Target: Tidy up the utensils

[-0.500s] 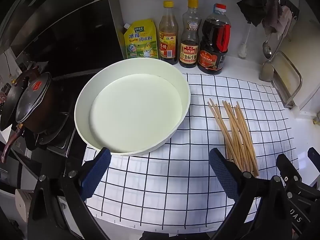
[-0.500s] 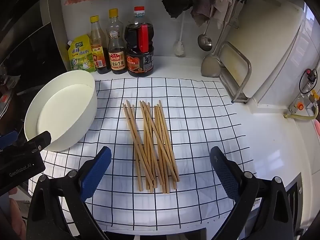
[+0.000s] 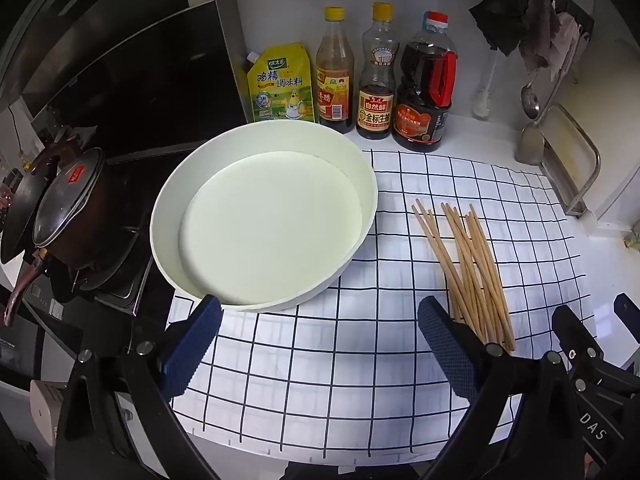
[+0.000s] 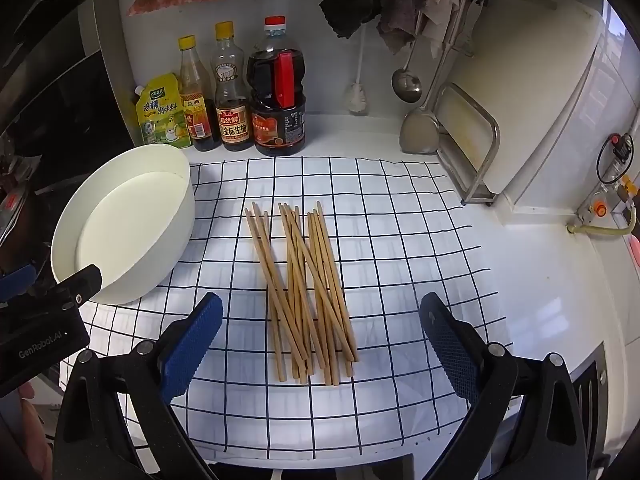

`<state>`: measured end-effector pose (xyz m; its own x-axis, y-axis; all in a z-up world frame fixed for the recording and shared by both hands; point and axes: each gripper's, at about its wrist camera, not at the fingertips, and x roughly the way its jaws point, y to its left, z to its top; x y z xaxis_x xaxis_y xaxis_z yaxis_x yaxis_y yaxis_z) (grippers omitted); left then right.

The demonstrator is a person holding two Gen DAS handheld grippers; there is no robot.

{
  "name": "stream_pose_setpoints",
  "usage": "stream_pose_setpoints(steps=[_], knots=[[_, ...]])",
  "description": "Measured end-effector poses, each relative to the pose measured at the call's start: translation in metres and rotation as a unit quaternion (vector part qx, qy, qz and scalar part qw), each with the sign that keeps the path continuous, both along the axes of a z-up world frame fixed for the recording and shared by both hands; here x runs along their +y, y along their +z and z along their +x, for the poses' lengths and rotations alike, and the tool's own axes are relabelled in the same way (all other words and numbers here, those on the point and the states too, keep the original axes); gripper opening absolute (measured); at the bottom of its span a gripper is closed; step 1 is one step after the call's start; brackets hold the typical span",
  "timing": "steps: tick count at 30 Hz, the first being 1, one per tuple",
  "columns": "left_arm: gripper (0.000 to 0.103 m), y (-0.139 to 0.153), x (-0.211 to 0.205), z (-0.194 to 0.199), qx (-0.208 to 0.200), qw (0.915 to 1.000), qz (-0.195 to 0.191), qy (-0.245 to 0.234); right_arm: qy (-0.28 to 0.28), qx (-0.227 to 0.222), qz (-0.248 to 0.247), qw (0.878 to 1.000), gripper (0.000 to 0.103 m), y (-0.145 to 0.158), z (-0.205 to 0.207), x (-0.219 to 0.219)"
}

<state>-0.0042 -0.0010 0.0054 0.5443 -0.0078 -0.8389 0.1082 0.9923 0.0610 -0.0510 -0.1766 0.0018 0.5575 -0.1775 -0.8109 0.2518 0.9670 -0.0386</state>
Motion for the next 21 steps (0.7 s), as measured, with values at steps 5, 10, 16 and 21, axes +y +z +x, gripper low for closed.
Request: stream_pose_setpoints(steps=[5,10,16,21], knots=[[0.097,-0.0001,-0.0015,-0.0014,0.001,1.0000,0.002,-0.002,-0.001,0.002,0.001,1.000,0.095,0.0020,-0.0034,0.0002],[0.097,-0.0014,-0.0019,-0.0033,0.002,1.0000,0.003,-0.005,-0.003,0.002,0.004,1.000,0.095,0.0018,-0.0033,-0.0023],[0.097,-0.0037,-0.0027,-0.0052,0.003,0.9999,0.008,-0.006,-0.006,0.002,0.006,1.000,0.095,0.0015,-0.0035,-0.0026],[0.097,-0.0046,-0.0030,-0.0066,0.003,0.9999,0.008,-0.008,-0.009,0.001,0.009,1.000,0.095,0.0012,-0.0034,-0.0043]])
